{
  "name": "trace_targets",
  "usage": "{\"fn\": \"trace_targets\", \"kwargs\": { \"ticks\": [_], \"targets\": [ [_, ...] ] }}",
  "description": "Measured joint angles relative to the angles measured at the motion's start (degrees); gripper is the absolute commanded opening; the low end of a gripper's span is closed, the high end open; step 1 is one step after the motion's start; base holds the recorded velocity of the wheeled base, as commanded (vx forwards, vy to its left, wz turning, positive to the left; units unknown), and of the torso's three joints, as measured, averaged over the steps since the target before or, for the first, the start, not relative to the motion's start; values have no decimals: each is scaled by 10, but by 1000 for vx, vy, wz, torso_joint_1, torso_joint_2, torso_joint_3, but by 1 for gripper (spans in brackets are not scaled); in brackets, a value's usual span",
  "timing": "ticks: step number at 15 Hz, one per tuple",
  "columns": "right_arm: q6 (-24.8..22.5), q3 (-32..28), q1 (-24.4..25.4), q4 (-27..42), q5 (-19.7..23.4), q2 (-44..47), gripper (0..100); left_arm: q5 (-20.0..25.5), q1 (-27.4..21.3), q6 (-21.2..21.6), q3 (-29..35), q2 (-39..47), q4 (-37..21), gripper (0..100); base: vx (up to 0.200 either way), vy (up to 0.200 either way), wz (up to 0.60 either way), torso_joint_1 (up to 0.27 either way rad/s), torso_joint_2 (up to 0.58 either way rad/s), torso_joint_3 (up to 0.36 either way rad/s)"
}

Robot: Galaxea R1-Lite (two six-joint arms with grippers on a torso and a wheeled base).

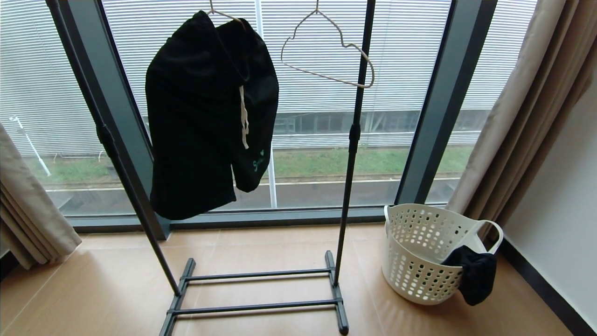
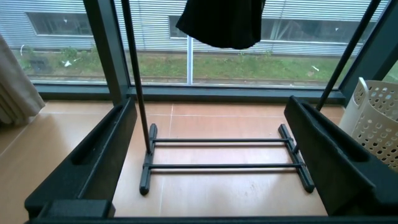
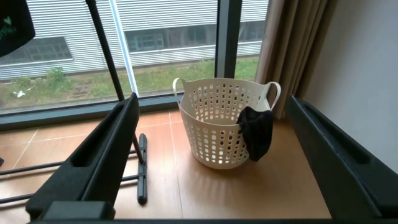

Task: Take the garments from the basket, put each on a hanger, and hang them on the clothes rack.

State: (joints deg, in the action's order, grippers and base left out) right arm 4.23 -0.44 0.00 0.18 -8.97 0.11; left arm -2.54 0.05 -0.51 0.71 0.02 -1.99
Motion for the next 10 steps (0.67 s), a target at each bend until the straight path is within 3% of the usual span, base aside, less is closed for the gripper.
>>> {"fn": "trace_targets", "kwargs": {
  "ticks": [3,10],
  "targets": [
    [-2,0,0,1,0,0,100,0,0,0,0,0,-1,100,0,0,0,-48,372,321],
    [-2,0,0,0,0,0,100,0,0,0,0,0,0,100,0,0,-600,-5,42,41]
  ]
}}
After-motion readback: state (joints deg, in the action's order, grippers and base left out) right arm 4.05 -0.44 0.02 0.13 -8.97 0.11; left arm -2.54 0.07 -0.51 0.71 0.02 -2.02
